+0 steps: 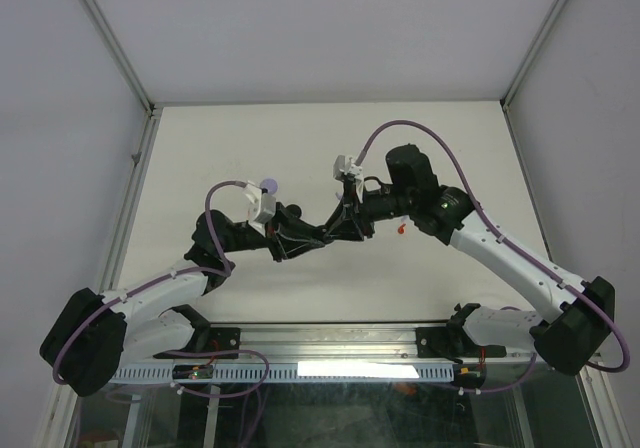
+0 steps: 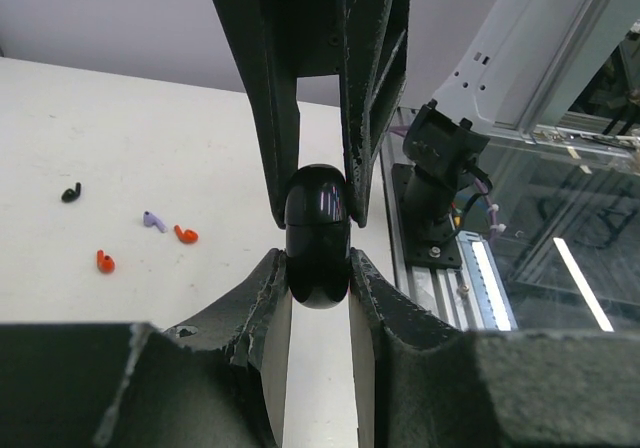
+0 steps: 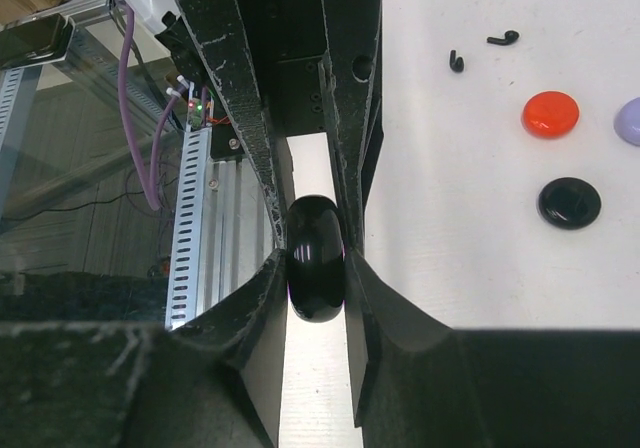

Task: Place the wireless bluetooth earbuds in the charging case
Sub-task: Open the charging case.

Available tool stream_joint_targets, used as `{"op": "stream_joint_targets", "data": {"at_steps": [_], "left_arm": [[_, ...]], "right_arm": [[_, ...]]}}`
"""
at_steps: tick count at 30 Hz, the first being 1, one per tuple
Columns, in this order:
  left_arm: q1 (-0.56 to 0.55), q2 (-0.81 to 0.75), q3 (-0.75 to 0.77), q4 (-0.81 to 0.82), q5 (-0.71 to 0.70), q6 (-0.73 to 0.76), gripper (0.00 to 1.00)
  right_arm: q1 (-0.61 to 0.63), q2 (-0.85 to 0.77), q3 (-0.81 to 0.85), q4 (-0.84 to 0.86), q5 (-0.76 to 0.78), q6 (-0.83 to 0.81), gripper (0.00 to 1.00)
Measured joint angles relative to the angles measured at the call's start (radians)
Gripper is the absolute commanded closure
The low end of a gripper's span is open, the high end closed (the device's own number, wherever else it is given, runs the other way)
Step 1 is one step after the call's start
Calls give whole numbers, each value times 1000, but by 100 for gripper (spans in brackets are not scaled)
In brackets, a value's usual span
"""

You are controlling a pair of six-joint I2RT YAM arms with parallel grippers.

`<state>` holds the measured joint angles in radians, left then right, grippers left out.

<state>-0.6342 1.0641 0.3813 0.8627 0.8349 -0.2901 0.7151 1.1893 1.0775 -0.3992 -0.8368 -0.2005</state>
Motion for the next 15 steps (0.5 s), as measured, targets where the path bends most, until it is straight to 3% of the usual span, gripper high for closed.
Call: {"op": "stream_joint_targets", "data": {"at_steps": [15], "left_arm": [[-2, 0, -39, 28, -40, 95, 100]], "right_arm": [[-20, -6, 5, -12, 74, -2, 65]]}}
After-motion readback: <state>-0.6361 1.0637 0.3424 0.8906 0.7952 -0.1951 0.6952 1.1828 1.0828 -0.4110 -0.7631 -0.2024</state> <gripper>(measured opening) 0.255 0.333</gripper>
